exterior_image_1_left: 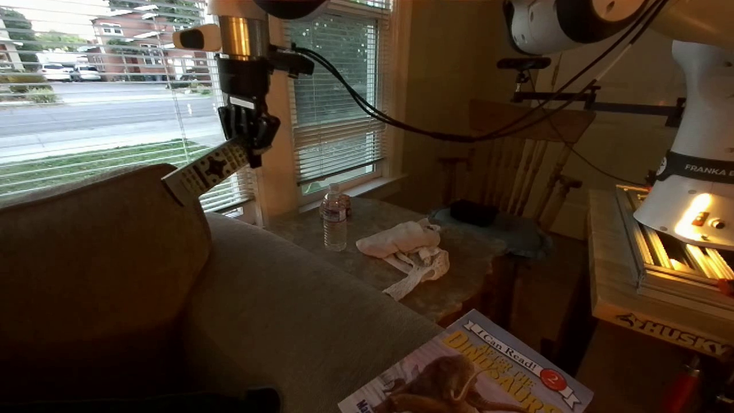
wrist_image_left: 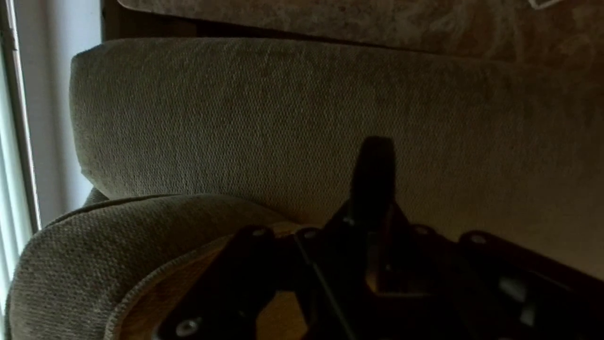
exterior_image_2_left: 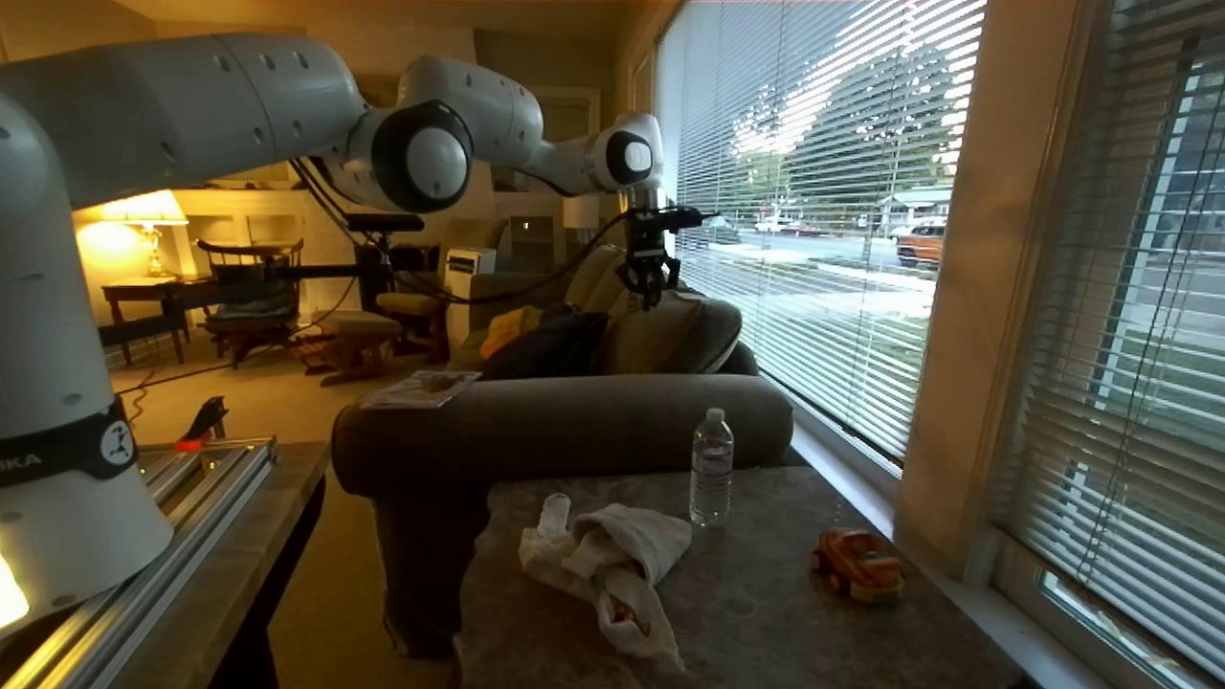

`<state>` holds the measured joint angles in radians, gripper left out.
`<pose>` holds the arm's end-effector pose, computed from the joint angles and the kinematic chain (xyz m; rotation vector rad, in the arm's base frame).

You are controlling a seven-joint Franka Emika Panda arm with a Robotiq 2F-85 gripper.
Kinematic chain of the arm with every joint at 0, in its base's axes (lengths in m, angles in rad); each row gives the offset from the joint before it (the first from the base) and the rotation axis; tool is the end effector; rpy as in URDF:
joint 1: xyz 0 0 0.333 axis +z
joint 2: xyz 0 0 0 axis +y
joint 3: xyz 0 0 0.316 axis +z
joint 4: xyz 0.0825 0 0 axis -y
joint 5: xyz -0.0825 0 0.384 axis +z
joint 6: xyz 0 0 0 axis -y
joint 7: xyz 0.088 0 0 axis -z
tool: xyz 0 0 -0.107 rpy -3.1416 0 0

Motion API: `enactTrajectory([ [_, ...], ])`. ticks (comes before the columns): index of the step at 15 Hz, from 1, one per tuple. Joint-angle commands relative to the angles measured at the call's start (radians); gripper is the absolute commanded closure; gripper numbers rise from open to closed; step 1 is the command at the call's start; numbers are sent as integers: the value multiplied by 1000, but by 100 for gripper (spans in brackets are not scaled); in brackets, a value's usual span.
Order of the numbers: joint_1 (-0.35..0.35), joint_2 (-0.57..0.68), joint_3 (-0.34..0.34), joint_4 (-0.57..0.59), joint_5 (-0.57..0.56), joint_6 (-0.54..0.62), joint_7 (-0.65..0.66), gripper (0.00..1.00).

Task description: Put the grey remote control on the table.

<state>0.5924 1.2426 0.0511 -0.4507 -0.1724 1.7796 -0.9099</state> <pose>0.6751 0.4550 0.2936 2.1530 2.0984 0.1022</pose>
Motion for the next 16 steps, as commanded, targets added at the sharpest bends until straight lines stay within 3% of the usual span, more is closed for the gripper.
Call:
enactTrajectory([
  [1, 31, -36, 15, -15, 25, -1, 220, 96],
  [11, 125, -28, -9, -4, 4, 5, 746, 96],
  [12, 129, -26, -13, -2, 0, 14, 756, 96],
  [13, 114, -26, 0, -11, 10, 3, 701, 85],
  [16, 123, -25, -8, -10, 9, 7, 730, 85],
])
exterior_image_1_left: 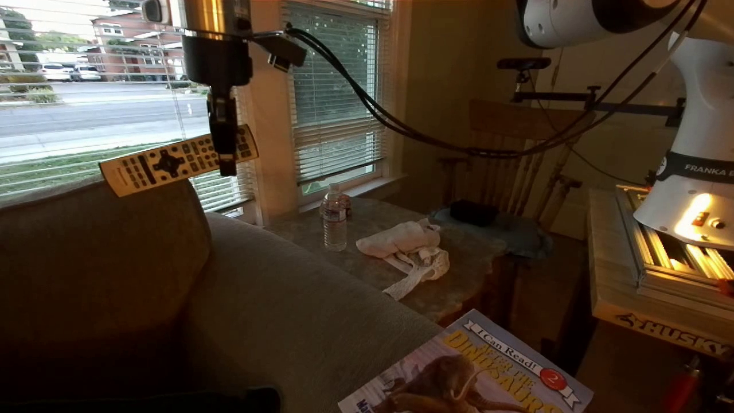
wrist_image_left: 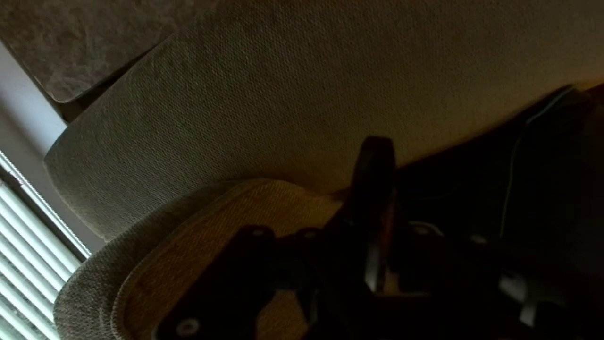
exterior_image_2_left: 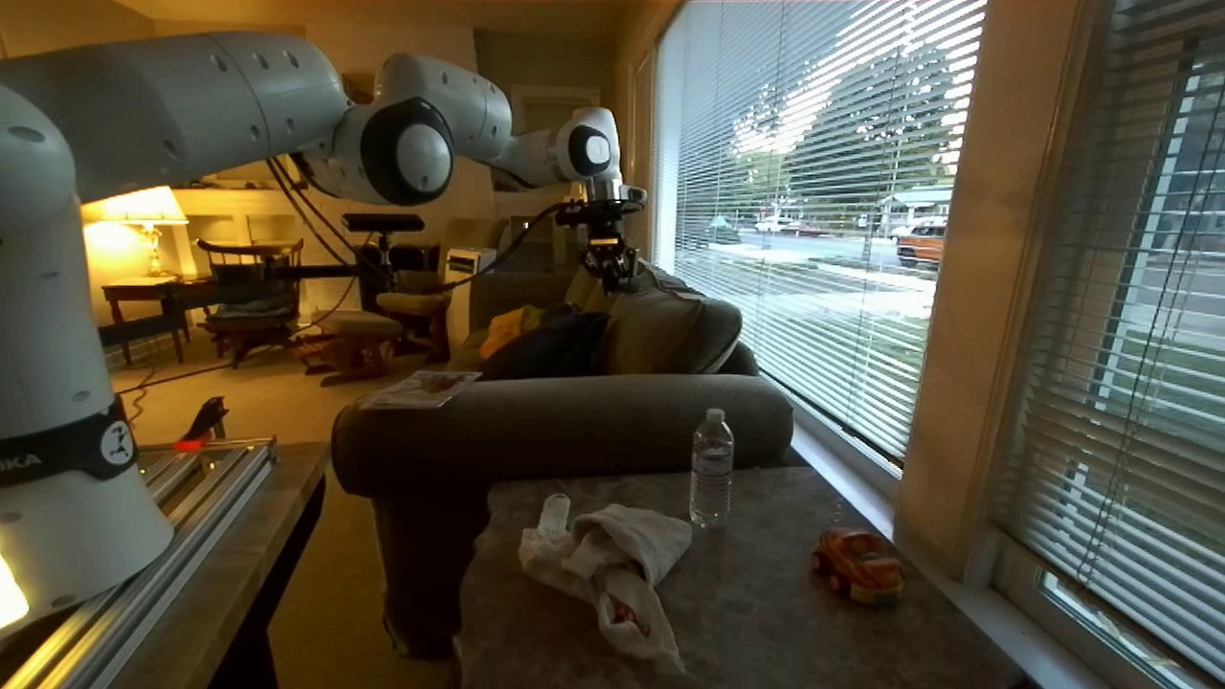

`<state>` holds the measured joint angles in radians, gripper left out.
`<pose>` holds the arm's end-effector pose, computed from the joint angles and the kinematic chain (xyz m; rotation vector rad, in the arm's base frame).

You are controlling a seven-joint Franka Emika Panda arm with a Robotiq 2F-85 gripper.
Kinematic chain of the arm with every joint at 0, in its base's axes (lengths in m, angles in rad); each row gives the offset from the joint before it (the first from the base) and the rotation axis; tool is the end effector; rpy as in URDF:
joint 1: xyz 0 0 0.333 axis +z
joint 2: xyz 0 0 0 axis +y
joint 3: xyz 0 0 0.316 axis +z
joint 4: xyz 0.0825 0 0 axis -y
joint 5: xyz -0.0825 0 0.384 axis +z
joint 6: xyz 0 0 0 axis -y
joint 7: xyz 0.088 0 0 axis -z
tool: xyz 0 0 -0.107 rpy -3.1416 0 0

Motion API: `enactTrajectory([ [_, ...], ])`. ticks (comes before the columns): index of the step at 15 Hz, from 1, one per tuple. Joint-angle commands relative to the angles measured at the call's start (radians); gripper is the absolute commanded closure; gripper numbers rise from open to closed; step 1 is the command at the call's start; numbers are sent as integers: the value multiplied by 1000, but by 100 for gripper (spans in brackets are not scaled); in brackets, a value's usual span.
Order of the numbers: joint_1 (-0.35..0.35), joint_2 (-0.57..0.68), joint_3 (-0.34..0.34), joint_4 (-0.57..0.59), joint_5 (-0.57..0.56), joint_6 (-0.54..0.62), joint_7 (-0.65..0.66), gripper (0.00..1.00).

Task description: Put the grey remote control on the table.

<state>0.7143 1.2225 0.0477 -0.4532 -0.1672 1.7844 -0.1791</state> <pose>0.6158 0.5339 0.3092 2.7221 1.3721 0.2107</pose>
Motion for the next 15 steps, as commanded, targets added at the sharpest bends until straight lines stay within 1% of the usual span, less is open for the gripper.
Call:
enactTrajectory([
  [1, 1, -5, -5, -7, 4, 2, 0, 85],
  [5, 0, -5, -7, -7, 3, 2, 0, 85],
  [6, 0, -5, -7, -7, 3, 2, 0, 96],
  [7, -5, -14, -4, -10, 9, -27, 3, 96],
  [9, -8, -38, -21, -12, 4, -100, 55, 96],
  [12, -1, -82, -51, -21, -4, -229, 177, 96],
  [15, 15, -118, -60, -18, -3, -349, 285, 96],
])
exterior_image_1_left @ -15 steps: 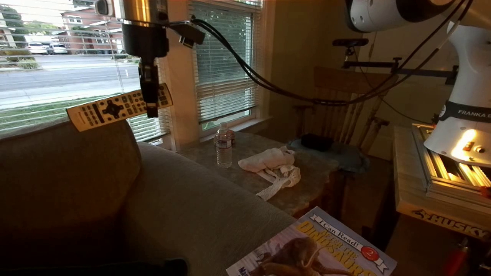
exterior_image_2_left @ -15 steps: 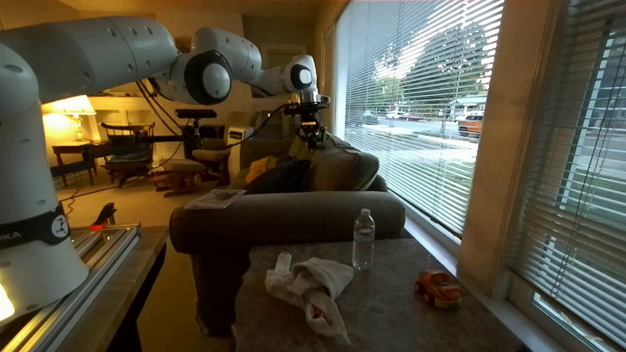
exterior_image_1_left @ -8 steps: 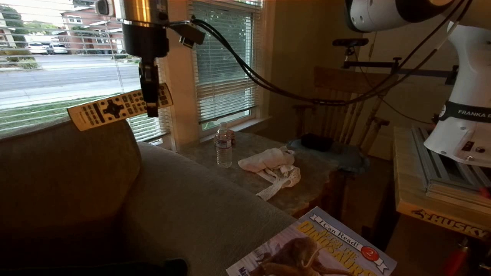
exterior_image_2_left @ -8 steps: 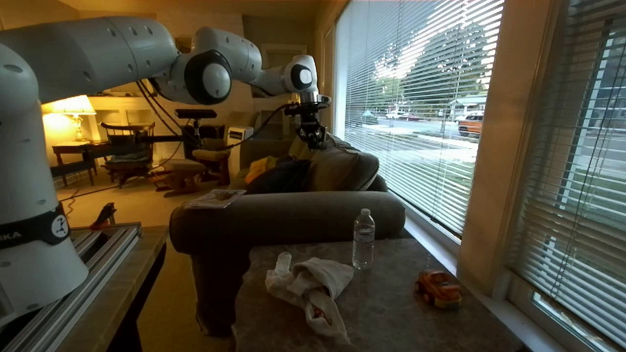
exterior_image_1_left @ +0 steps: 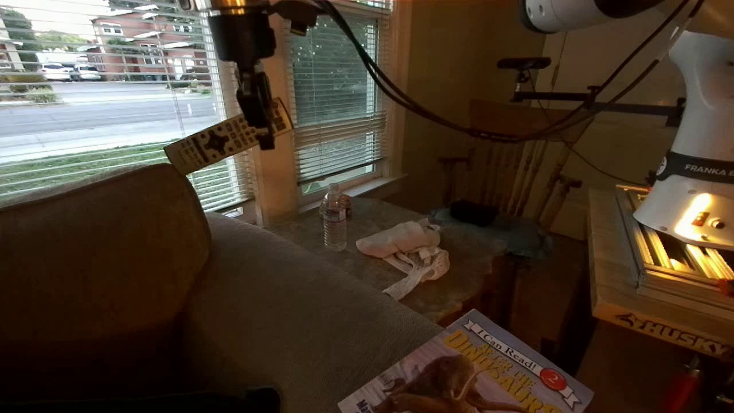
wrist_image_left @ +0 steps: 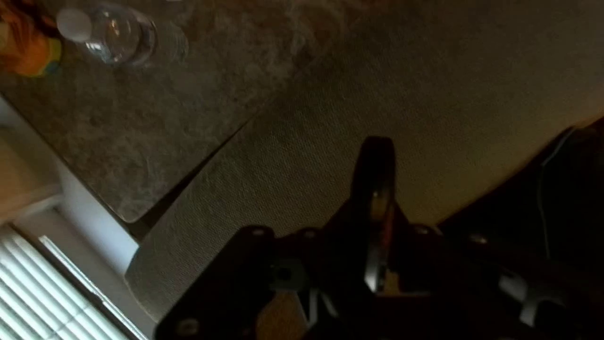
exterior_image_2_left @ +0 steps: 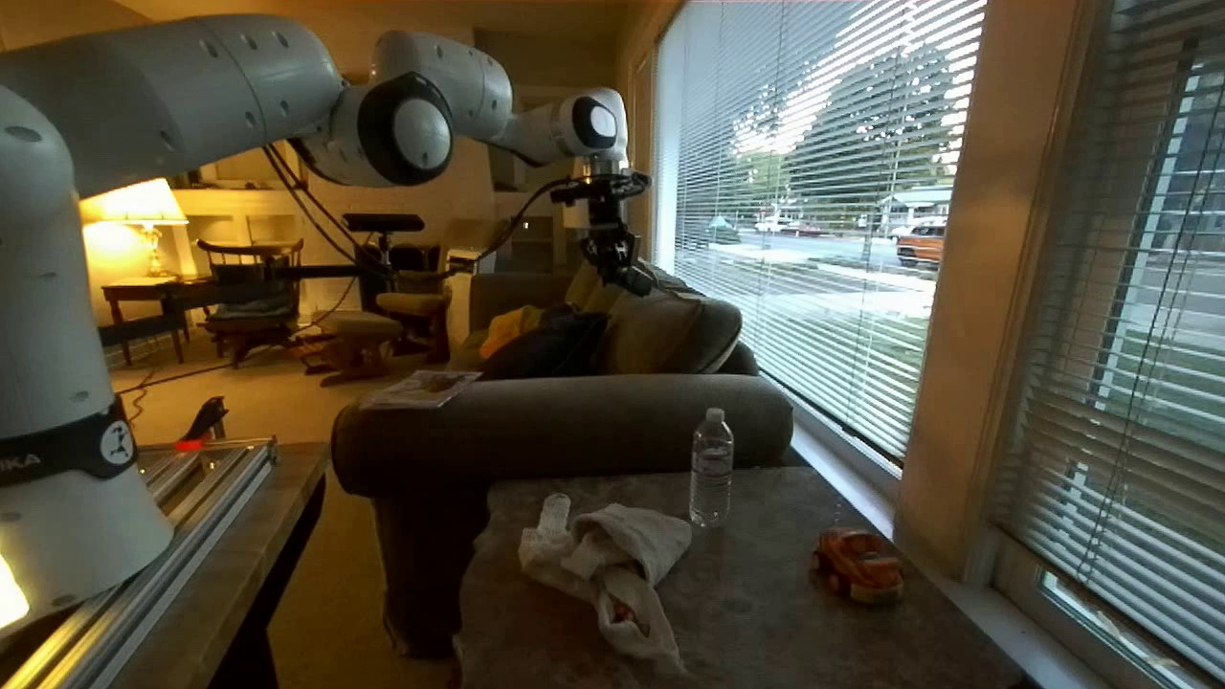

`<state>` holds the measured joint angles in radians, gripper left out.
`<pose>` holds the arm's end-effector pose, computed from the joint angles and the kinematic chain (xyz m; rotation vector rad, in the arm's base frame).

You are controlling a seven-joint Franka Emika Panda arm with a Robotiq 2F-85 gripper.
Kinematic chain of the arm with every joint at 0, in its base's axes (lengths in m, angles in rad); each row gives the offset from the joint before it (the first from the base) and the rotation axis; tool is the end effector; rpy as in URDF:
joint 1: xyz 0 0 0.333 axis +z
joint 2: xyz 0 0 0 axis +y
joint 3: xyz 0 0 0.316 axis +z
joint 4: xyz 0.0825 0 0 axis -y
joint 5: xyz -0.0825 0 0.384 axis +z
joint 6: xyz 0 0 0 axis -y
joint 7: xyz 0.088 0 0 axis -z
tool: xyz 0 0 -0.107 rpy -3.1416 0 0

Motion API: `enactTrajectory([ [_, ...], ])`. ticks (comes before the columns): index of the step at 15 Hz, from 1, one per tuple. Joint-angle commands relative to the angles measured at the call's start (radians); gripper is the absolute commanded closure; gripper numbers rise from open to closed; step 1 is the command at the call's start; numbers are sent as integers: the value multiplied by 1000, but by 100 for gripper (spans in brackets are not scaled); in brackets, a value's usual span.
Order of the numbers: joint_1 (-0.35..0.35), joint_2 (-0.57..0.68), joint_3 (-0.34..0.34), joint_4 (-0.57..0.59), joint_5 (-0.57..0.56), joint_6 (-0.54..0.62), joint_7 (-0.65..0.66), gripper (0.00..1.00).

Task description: Put the grey remote control on the table.

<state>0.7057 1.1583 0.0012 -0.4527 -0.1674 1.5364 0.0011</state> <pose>0.6125 0.4983 0.3394 2.7774 1.0227 -0.0181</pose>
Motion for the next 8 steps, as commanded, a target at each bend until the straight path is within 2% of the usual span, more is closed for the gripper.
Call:
enactTrajectory([
  [1, 32, -65, -21, -14, -7, -129, 154, 96],
  [8, 57, -103, -63, 1, -12, -114, 524, 96],
])
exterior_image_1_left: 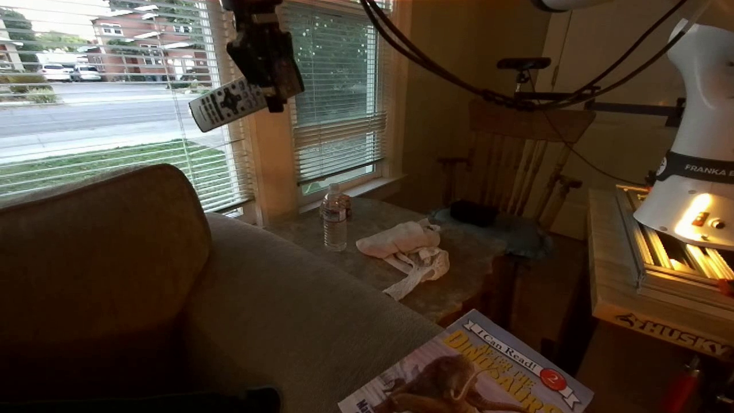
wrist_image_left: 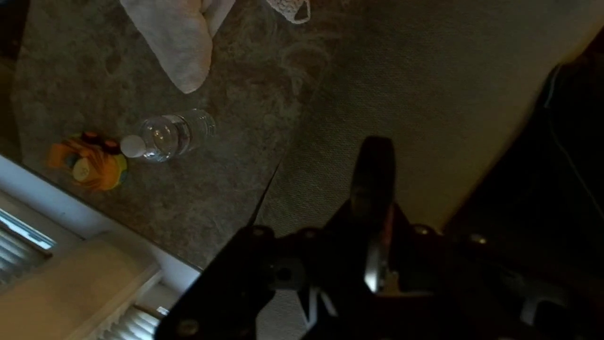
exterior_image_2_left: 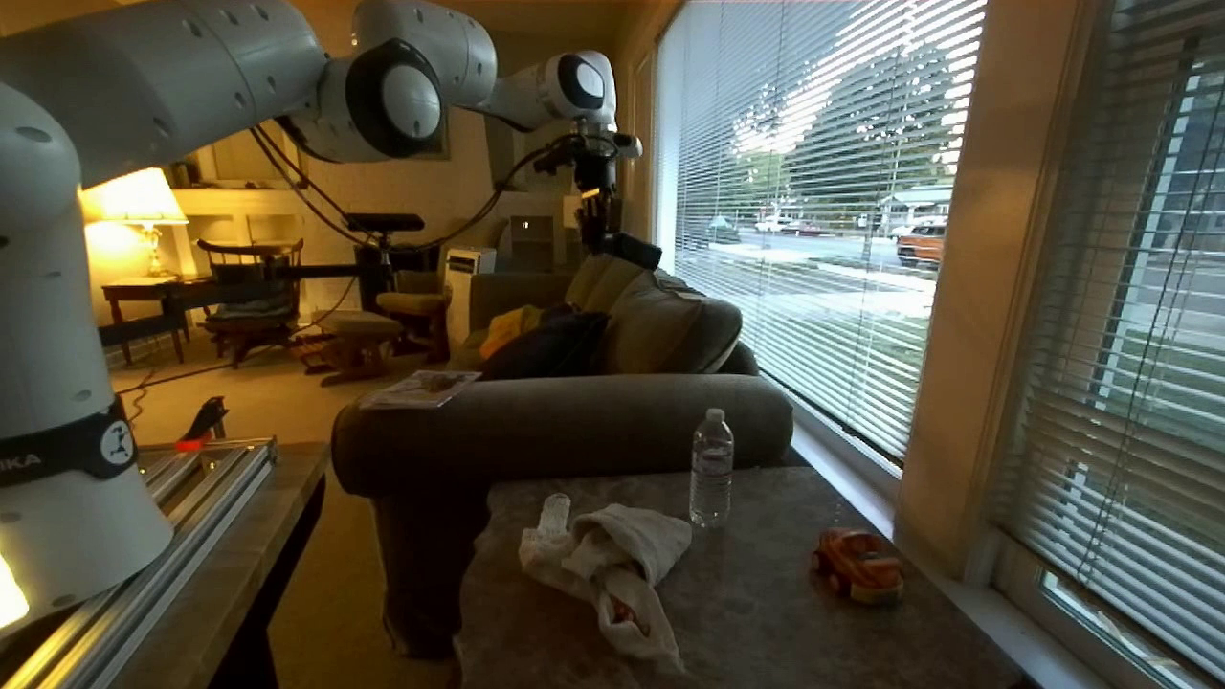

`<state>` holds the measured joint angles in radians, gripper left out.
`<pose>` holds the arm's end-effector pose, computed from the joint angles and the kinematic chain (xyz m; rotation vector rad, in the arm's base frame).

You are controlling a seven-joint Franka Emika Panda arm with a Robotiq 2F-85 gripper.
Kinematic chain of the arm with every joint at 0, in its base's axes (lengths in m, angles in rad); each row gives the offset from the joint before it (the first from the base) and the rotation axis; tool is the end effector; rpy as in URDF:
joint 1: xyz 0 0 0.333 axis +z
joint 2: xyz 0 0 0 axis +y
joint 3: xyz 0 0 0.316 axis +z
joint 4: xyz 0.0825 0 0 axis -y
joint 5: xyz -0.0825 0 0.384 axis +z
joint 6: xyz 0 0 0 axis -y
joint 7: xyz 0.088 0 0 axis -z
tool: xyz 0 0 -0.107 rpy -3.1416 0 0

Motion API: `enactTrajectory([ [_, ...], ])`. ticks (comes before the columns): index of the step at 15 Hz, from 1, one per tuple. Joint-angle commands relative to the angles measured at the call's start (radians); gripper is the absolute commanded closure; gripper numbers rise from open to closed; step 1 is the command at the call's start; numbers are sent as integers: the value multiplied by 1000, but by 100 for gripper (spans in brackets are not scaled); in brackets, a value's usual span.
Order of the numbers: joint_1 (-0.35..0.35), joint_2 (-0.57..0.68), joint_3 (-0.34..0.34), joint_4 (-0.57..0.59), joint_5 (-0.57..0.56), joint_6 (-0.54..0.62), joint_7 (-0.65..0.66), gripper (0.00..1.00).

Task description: Put the grey remote control on the table.

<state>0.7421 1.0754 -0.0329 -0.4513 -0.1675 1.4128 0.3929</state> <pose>0.5894 0.4995 0.3961 2.8796 0.4572 0.0116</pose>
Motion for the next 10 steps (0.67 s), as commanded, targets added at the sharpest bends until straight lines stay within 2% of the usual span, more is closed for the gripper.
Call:
enactTrajectory([
  [1, 25, -23, -35, 0, -15, 11, 155, 96],
  [7, 41, -35, -30, 0, 1, 7, 243, 96],
  [9, 48, -38, -26, 1, 15, 5, 322, 96],
  [10, 55, -39, -33, 1, 15, 8, 405, 96],
])
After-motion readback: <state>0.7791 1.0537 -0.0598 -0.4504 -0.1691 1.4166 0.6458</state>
